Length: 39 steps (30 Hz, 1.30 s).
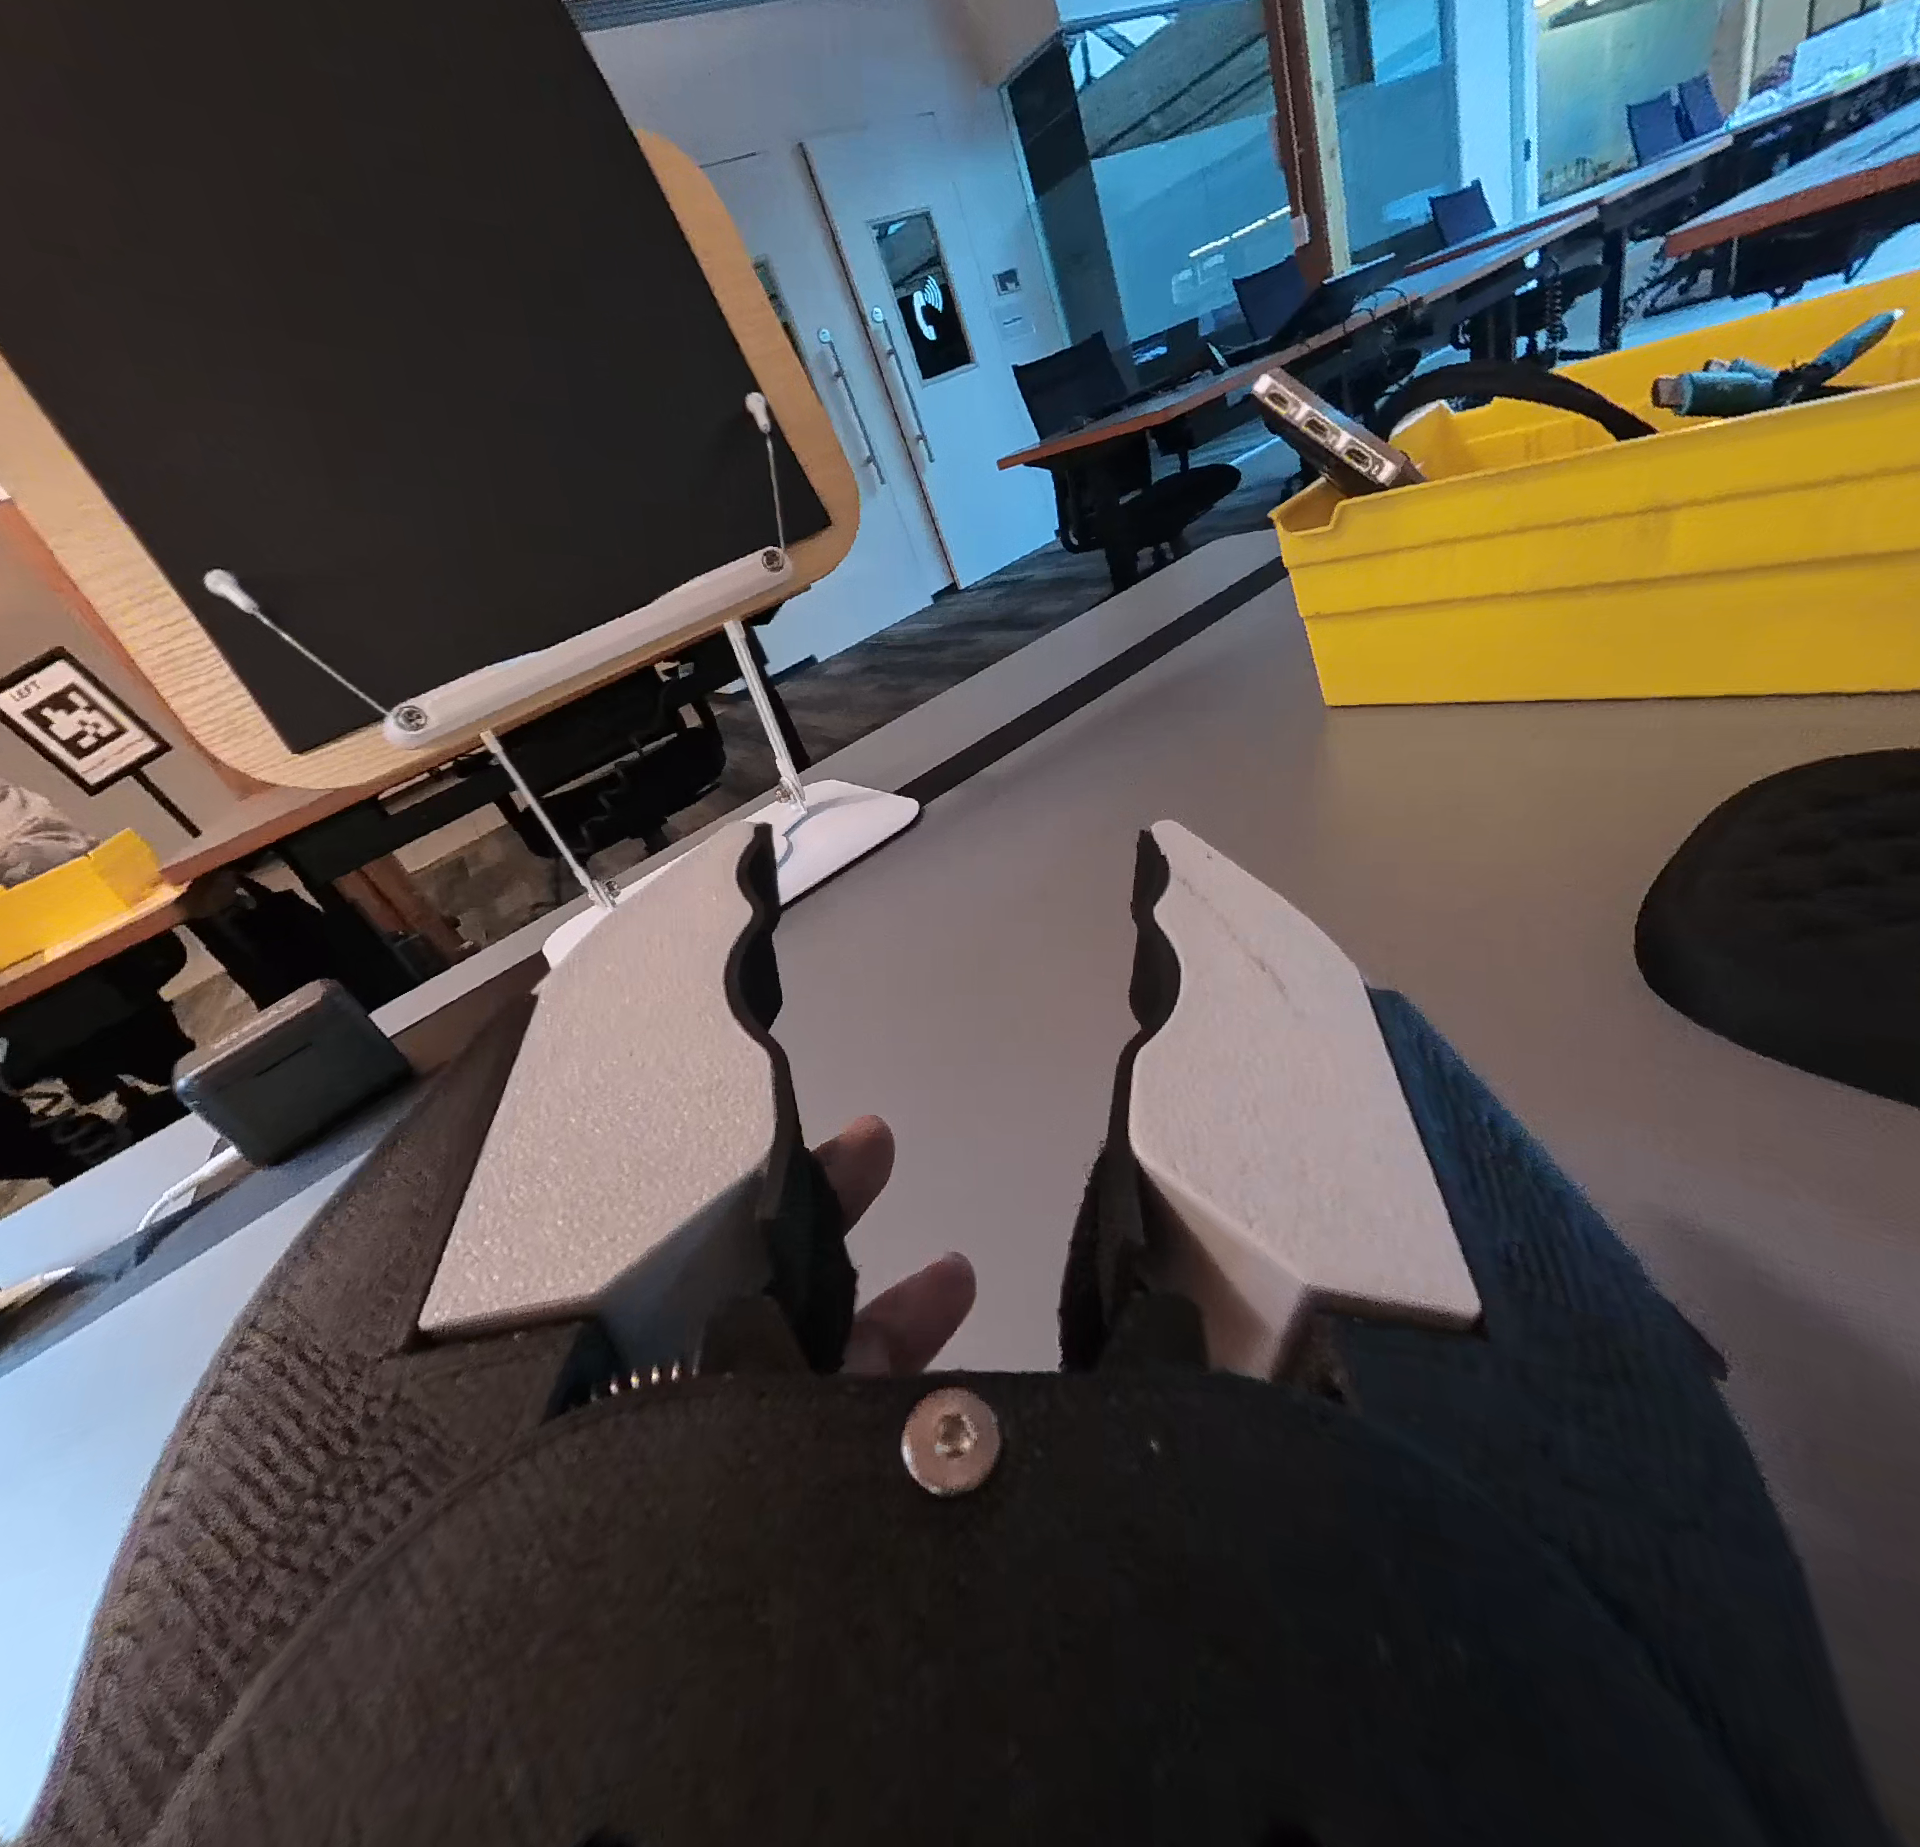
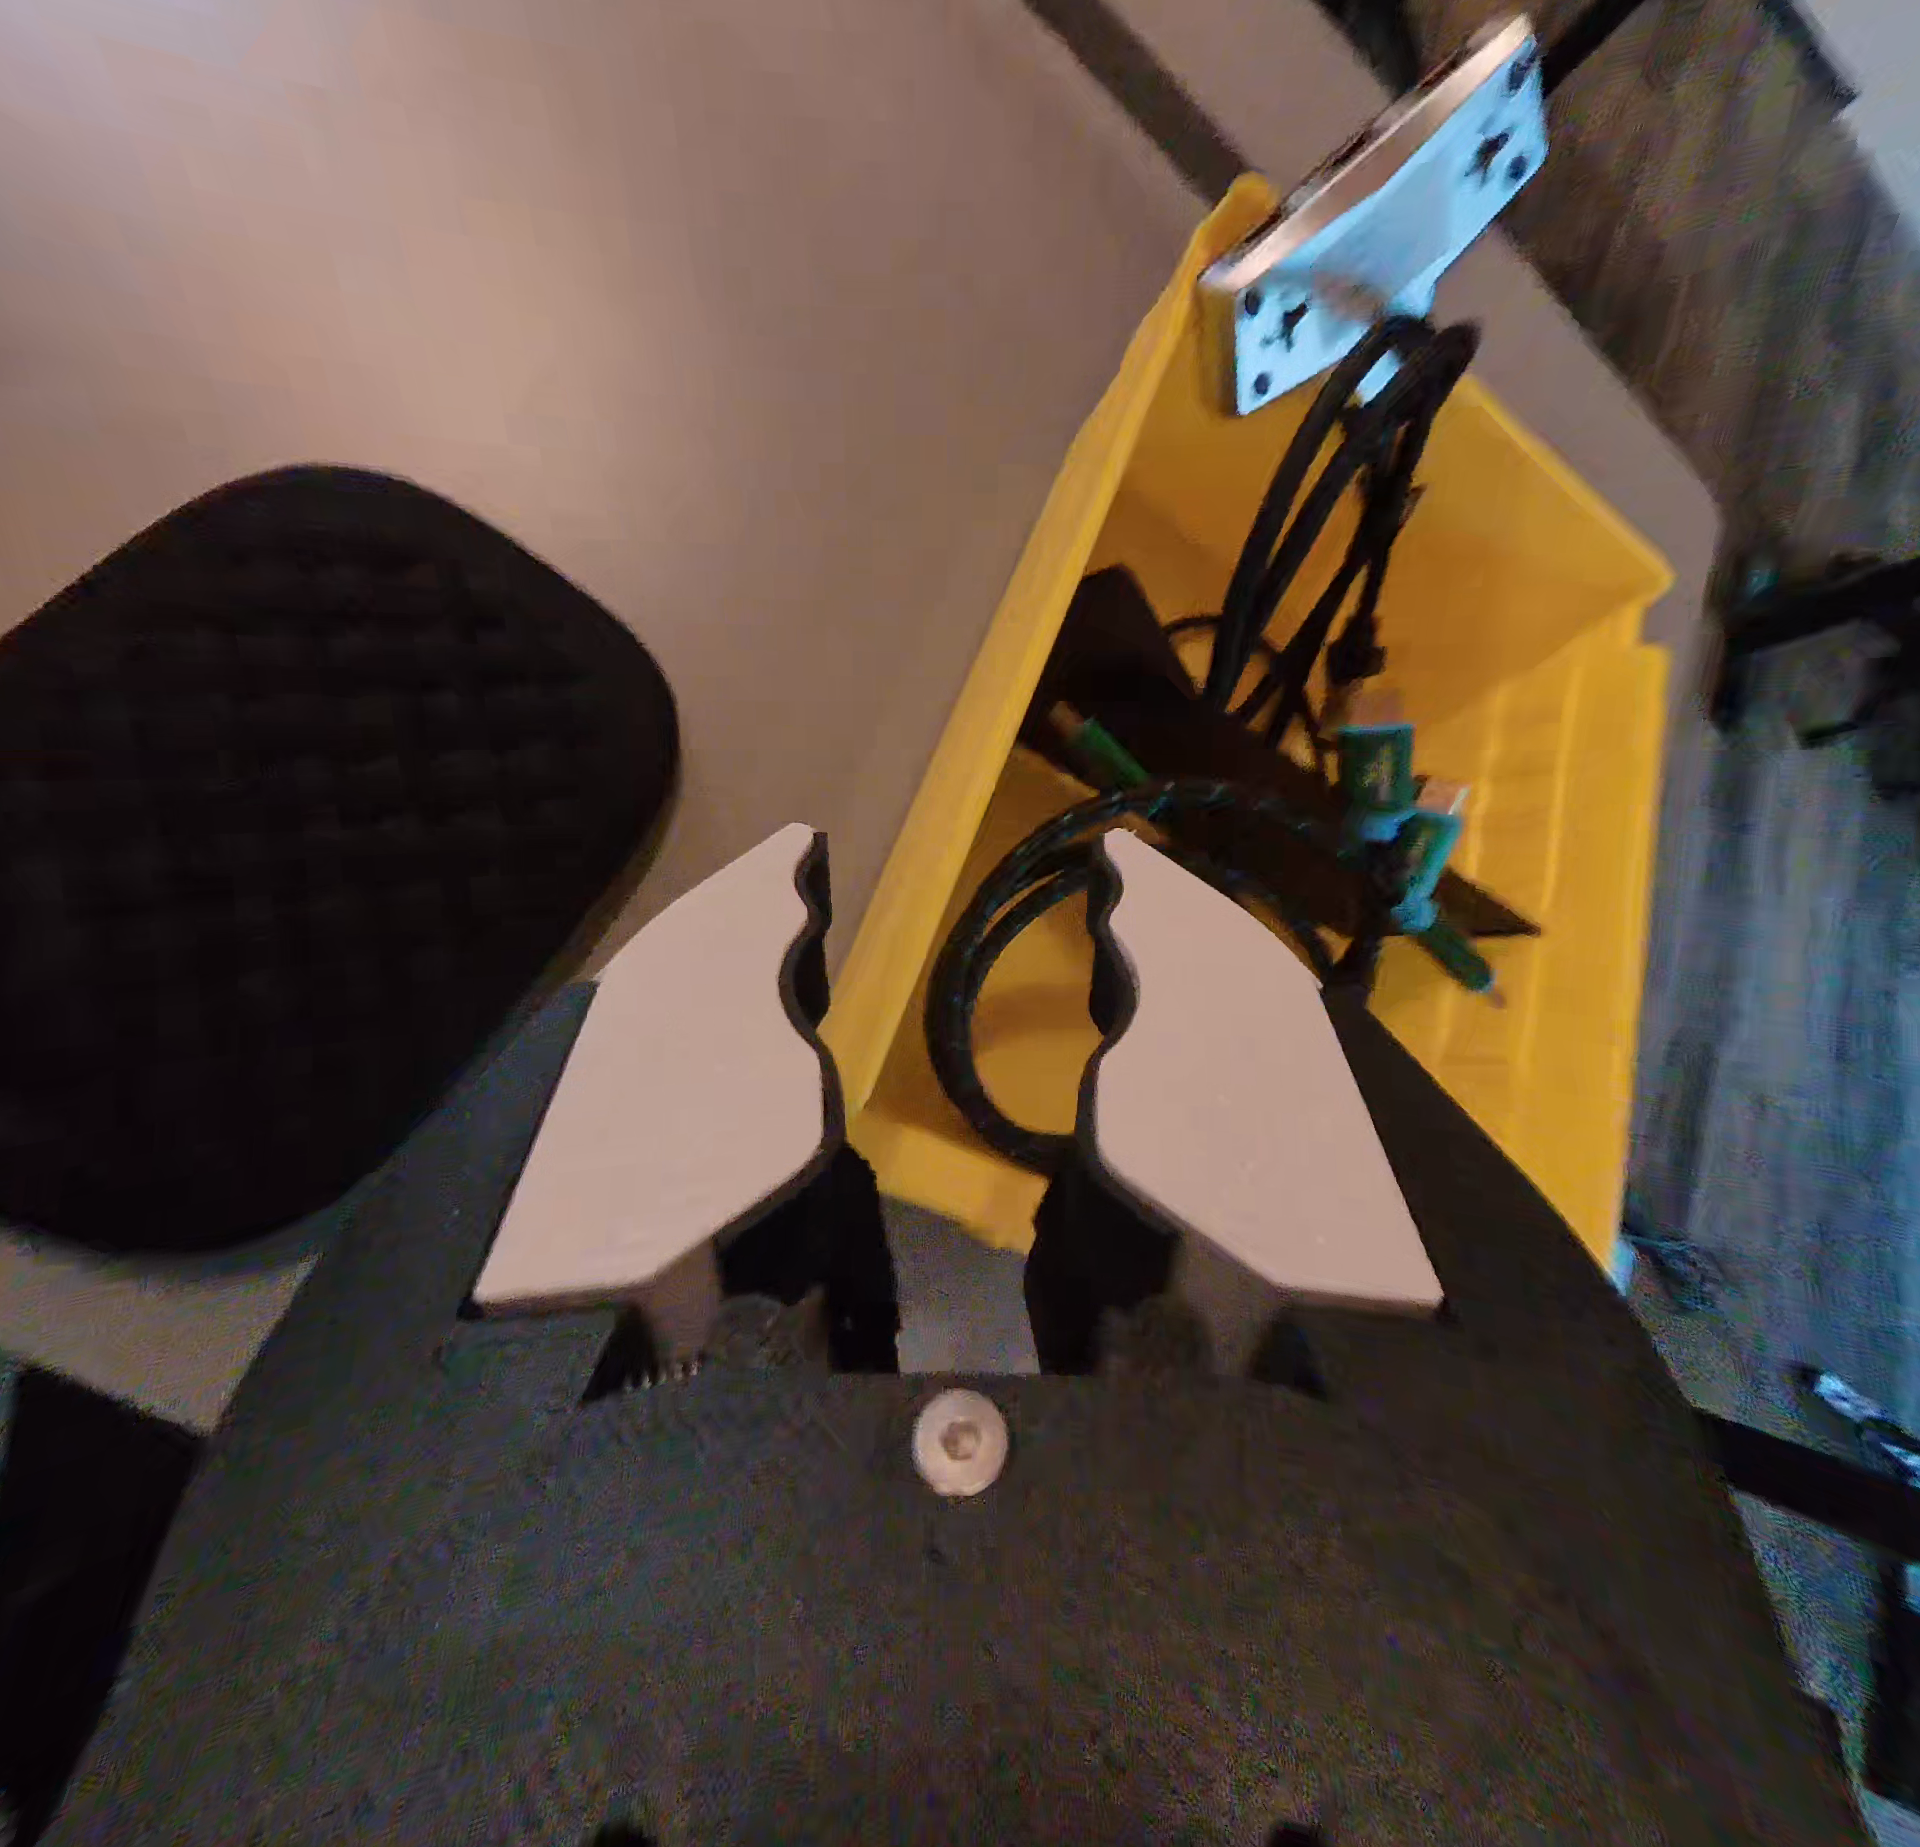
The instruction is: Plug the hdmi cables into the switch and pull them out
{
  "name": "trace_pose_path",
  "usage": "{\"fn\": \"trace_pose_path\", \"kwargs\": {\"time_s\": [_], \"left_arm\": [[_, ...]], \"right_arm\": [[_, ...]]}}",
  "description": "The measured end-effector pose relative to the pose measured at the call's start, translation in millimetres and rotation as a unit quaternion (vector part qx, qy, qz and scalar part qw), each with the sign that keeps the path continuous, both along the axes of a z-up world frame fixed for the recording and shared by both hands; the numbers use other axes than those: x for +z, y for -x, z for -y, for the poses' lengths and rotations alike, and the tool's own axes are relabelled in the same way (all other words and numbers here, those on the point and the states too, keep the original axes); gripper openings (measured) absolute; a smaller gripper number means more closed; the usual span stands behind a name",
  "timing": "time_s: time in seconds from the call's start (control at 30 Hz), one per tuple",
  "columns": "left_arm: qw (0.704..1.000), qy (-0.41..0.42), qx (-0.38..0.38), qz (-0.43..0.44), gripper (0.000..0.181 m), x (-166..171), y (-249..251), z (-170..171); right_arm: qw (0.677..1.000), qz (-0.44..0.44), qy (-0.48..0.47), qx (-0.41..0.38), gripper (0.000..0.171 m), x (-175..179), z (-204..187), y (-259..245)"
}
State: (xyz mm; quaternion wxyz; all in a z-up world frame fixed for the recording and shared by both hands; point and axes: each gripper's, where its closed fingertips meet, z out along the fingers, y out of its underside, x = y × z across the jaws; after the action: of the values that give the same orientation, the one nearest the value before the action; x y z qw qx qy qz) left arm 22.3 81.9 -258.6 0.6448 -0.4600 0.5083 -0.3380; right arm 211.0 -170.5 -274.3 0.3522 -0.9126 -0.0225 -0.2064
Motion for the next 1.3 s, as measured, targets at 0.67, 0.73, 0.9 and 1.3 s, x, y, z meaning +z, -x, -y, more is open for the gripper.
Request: {"fn": "trace_pose_path", "kwargs": {"time_s": [0.67, 0.73, 0.9, 1.3], "left_arm": [[0.995, 0.054, -0.079, 0.040, 0.063, 58, 62, 62], [0.994, 0.053, -0.070, 0.058, 0.062, 69, 76, 59], [0.993, 0.066, -0.037, 0.093, 0.060, 86, 116, 39], [0.984, 0.100, 0.060, 0.136, 0.061, 102, 210, -10]], "right_arm": [[0.995, -0.048, -0.084, -0.020, 0.020, -53, -81, 4], [0.994, -0.051, -0.096, -0.019, 0.021, -53, -103, 11], [0.994, -0.063, -0.089, 0.006, 0.026, -54, -149, 36], [0.991, -0.041, -0.083, 0.101, 0.038, -55, -228, 129]]}}
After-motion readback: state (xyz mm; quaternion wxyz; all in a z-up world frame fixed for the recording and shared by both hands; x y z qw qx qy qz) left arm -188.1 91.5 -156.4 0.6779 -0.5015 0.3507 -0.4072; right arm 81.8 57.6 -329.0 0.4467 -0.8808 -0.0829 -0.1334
